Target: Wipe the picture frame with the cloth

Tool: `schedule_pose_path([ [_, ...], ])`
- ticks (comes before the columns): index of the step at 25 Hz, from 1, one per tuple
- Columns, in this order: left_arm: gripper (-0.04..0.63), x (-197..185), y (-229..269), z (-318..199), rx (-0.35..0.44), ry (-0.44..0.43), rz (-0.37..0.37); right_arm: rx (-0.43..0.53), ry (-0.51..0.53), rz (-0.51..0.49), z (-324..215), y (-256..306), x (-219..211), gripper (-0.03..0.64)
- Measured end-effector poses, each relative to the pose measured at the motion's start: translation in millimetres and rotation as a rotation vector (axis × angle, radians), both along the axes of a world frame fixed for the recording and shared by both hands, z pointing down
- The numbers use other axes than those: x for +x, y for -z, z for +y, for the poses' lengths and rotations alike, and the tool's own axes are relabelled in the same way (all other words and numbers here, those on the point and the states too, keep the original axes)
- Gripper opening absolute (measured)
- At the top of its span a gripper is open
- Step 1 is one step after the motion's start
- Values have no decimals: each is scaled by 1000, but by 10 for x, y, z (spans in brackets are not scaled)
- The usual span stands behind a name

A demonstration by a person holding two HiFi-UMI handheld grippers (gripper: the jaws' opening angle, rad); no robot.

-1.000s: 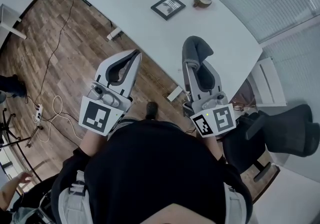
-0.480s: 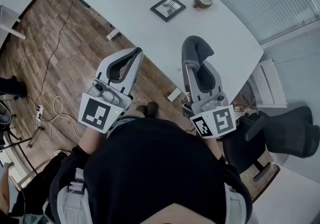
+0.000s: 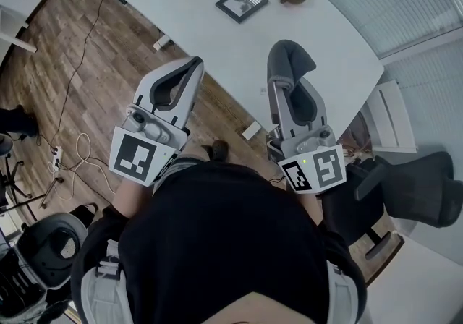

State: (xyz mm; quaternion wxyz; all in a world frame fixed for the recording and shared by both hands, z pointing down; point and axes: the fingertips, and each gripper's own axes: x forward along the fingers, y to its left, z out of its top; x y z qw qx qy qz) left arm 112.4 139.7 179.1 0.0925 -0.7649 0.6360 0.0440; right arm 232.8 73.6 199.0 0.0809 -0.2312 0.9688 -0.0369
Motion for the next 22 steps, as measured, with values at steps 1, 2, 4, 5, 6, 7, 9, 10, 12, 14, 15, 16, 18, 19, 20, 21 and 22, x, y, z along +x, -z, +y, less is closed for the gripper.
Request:
schedule_pose_path([
  [1, 12, -9, -22, 6, -6, 8, -1, 2, 2, 2, -5, -1, 5, 95],
  [2, 12, -14, -36, 13, -9, 16, 2, 3, 5, 4, -12, -6, 7, 95],
  [4, 12, -17, -35, 29, -3, 29, 12, 0, 12, 7, -37, -19, 0, 95],
  [5, 12, -20, -34, 35, -1, 33, 15, -2, 16, 7, -51, -23, -7, 95],
  [6, 12, -28, -43, 40, -5, 38, 15, -3, 19, 6, -60, -20, -16, 95],
  [7, 12, -43, -62, 40, -12, 43, 12, -1, 21, 5, -65, -14, -24, 95],
  [9, 12, -83, -102, 23, -25, 50, 7, 6, 19, 3, -80, -5, -35, 95],
  [10, 12, -102, -118, 3, -29, 50, 8, 8, 16, 4, -95, -9, -39, 95],
  [12, 12, -141, -135, -57, -31, 46, 9, 8, 7, 6, -149, -24, -54, 95],
  [14, 12, -186, -129, -130, -26, 38, 4, 6, -4, 8, -217, -40, -86, 95],
  [15, 12, -215, -126, -165, -22, 33, 2, 6, -10, 10, -250, -47, -107, 95],
  [16, 12, -252, -126, -201, -20, 28, -1, 7, -16, 12, -283, -54, -133, 95],
  [18, 12, -351, -141, -303, -23, 17, -3, 5, -31, 15, -364, -68, -197, 95],
  [19, 12, -406, -152, -372, -25, 8, -3, 3, -42, 17, -411, -78, -231, 95],
  [20, 12, -458, -162, -447, -27, -5, -3, 1, -56, 19, -458, -89, -262, 94],
  [21, 12, -506, -167, -522, -27, -20, -4, 0, -71, 20, -505, -96, -291, 95],
  [22, 12, -549, -166, -593, -24, -33, -6, 3, -85, 20, -555, -99, -320, 95],
])
